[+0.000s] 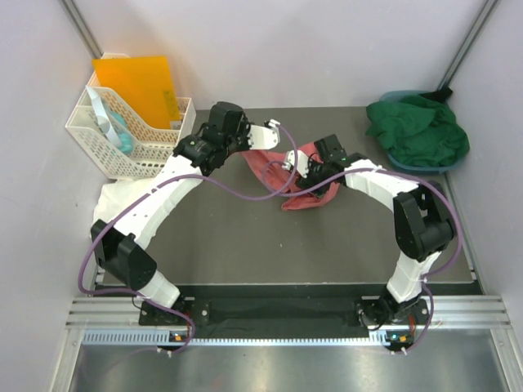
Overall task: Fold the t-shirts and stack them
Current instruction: Flatten out the tshirt
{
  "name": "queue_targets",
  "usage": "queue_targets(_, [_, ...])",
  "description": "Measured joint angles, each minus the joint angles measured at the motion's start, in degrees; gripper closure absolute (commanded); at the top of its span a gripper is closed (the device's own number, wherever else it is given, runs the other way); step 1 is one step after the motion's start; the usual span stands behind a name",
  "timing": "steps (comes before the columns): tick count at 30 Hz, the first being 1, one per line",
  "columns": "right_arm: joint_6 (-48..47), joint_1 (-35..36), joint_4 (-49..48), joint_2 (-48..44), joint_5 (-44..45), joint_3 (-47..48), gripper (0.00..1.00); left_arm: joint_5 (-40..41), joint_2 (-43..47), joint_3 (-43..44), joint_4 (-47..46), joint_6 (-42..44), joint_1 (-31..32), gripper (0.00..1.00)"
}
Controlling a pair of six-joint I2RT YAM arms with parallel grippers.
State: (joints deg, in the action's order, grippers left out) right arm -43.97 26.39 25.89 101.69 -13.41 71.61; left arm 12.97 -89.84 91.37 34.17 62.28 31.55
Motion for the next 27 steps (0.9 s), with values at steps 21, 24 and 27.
queue_targets(21, [0.7,-0.3,0.6,5.4,1.3,1.6,1.00,0.0,0.0,-0.5,-1.7,0.9,-1.5,1.00])
queue_targets(24, [0.0,-0.4,1.2,5.2,4.2,3.4,1.00,1.2,-0.4,-1.7,-4.2,1.0,-2.5,1.00])
queue_targets(27, [-1.4,-0.9,3.0,3.7,7.3,6.5,0.99,3.6,-1.6,-3.0,-7.6,1.3,-3.6,1.00])
